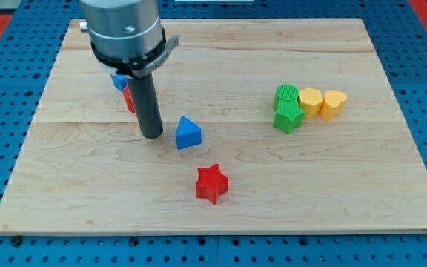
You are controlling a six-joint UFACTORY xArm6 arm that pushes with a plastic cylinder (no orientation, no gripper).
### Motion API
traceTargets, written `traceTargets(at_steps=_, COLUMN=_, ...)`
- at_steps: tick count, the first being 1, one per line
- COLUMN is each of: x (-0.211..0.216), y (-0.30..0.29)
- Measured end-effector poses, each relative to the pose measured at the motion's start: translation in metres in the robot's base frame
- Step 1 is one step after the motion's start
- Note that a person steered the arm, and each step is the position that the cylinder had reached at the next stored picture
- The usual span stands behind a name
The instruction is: Move the blue triangle towards the red star
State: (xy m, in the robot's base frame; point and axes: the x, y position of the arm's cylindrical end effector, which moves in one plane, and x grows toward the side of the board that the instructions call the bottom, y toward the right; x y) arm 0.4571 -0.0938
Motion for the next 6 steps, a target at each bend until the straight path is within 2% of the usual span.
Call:
traceTargets(at_steps=1, x=0.002, y=0.049)
traceTargets(at_steps=2, x=0.021, y=0.063)
traceTargets(at_steps=3, x=0.022, y=0.059)
traceTargets(at_steps=4, x=0.017, y=0.022)
traceTargets(at_steps=5, x=-0.019, y=-0.061)
traceTargets(at_steps=6, x=-0.056, y=-0.09)
